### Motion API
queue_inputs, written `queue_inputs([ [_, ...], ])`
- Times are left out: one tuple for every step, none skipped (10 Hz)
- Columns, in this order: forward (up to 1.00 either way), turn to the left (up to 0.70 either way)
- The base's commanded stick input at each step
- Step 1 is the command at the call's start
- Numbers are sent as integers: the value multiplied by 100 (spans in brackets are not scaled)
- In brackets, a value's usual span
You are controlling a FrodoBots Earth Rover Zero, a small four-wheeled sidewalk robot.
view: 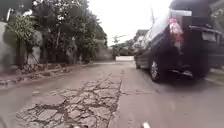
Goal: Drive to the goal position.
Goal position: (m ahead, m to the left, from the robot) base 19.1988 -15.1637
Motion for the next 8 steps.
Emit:
queue_inputs([
  [85,1],
  [85,1],
  [85,1],
  [85,1],
  [85,1],
  [85,1],
  [85,1],
  [85,1],
])
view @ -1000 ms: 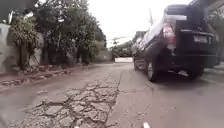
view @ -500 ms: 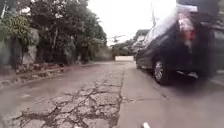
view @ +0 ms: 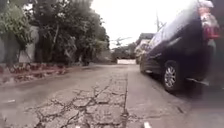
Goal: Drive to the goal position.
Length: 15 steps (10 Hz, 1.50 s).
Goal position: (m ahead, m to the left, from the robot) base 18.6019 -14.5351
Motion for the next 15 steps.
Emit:
queue_inputs([
  [85,1],
  [85,1],
  [85,1],
  [85,1],
  [85,1],
  [85,1],
  [85,1],
  [85,1],
  [85,1],
  [85,1],
  [85,1],
  [85,1],
  [85,1],
  [85,1],
  [85,1],
])
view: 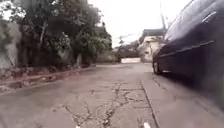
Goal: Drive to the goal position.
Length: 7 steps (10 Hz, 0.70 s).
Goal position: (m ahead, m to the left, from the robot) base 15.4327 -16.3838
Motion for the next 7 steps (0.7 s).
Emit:
queue_inputs([
  [85,1],
  [85,1],
  [85,1],
  [85,1],
  [85,1],
  [85,-3],
  [85,-19],
])
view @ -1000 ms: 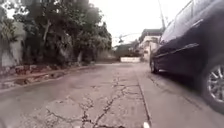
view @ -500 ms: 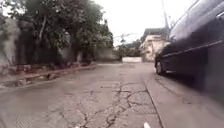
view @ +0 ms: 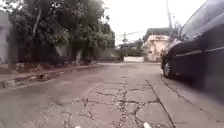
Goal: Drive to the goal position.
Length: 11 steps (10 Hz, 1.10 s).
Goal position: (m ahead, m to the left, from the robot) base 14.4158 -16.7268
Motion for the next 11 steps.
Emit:
queue_inputs([
  [85,-33],
  [85,-33],
  [85,-33],
  [85,-16],
  [85,1],
  [85,1],
  [85,1],
  [85,1],
  [85,1],
  [85,1],
  [85,1],
])
